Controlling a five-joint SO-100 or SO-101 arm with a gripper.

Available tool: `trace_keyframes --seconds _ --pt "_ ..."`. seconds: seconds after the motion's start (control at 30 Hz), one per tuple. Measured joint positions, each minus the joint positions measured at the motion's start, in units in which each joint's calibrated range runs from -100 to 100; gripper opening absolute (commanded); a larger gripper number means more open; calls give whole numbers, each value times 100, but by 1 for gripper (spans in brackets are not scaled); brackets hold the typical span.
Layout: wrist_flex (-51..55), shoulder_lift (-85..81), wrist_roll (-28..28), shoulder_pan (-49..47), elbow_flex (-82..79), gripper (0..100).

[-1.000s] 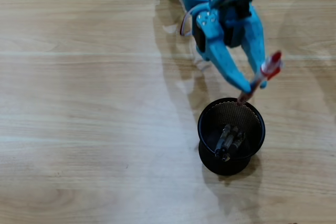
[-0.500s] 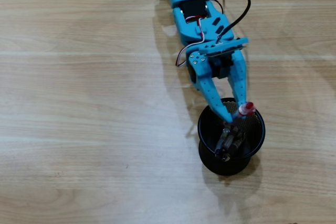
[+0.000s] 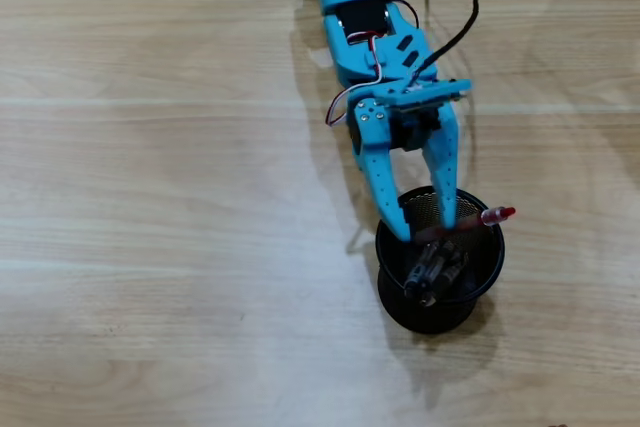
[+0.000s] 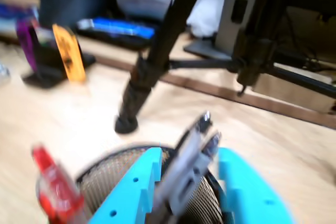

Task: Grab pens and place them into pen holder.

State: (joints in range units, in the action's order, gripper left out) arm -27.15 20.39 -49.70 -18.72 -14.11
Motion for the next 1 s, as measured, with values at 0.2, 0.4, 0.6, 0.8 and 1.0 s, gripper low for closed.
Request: trace_keyframes --seconds 0.2,0.4,0.6,0.8,1.0 --pt "0 -1623 765 19 -1801 3" --pt "0 -3866 1503 238 -4374 3" --pt "0 -6058 2216 515 -6930 3" --pt "578 -7952 2715 696 -8252 2" --pt "3047 -9261 3324 743 -8421 2"
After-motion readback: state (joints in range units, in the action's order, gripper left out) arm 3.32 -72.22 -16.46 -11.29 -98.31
